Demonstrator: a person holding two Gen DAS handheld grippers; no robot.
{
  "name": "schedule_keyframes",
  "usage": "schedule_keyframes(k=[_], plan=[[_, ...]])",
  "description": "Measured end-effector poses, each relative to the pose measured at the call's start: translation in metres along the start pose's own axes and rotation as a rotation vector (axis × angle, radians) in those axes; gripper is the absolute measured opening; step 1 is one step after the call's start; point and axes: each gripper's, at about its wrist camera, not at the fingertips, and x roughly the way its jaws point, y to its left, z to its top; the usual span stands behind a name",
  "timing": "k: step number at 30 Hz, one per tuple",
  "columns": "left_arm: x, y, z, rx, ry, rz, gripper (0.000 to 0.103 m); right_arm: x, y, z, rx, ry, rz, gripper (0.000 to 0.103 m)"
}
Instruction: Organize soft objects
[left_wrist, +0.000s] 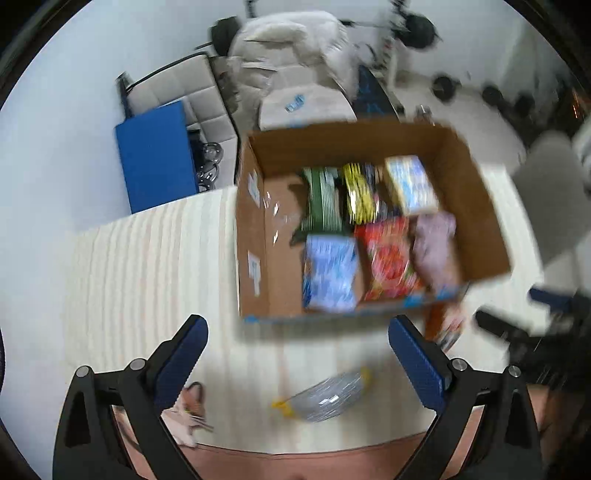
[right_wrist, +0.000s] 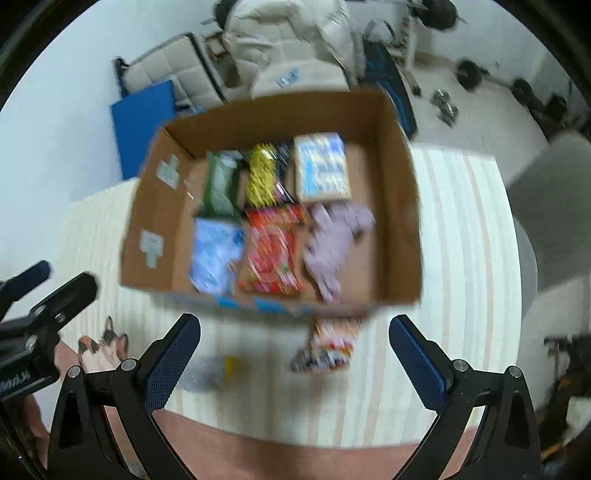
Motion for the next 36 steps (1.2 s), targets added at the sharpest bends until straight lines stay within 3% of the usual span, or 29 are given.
schedule_keyframes(k=[4,9,12,16,17,20,22,30,36], plan=[[0.057,-0.015,-0.035,0.161,0.139,-0.023,0.100,0.047,-0.032,-0.026,0.127,0.121,0.008,0.103],[0.124,-0.039,-0.069,0.355,0.297,-0.054,0.100,0.104,-0.051,-0.034,0.201,0.185,0.019,0.103],[0.150,-0.051,-0.082,0.439,0.344,-0.067,0.100,0.131,-0.056,-0.033,0.223,0.205,0.010,0.101],[0.173,-0.063,-0.088,0.461,0.387,-0.113,0.100,0.148,-0.057,-0.029,0.236,0.198,0.013,0.095],[0.177,-0.064,-0.088,0.454,0.394,-0.126,0.097,0.150,-0.056,-0.027,0.238,0.198,0.017,0.087],[0.187,-0.065,-0.090,0.402,0.438,-0.155,0.065,0.157,-0.052,-0.026,0.232,0.216,0.012,0.065],[0.187,-0.061,-0.089,0.342,0.438,-0.174,0.062,0.157,-0.050,-0.027,0.222,0.219,-0.008,0.053],[0.190,-0.022,-0.107,-0.055,0.520,-0.261,0.060,0.150,-0.033,-0.067,0.136,0.313,-0.061,0.050],[0.188,-0.018,-0.132,-0.113,0.494,-0.237,0.060,0.152,-0.017,-0.118,0.036,0.407,-0.103,0.050]])
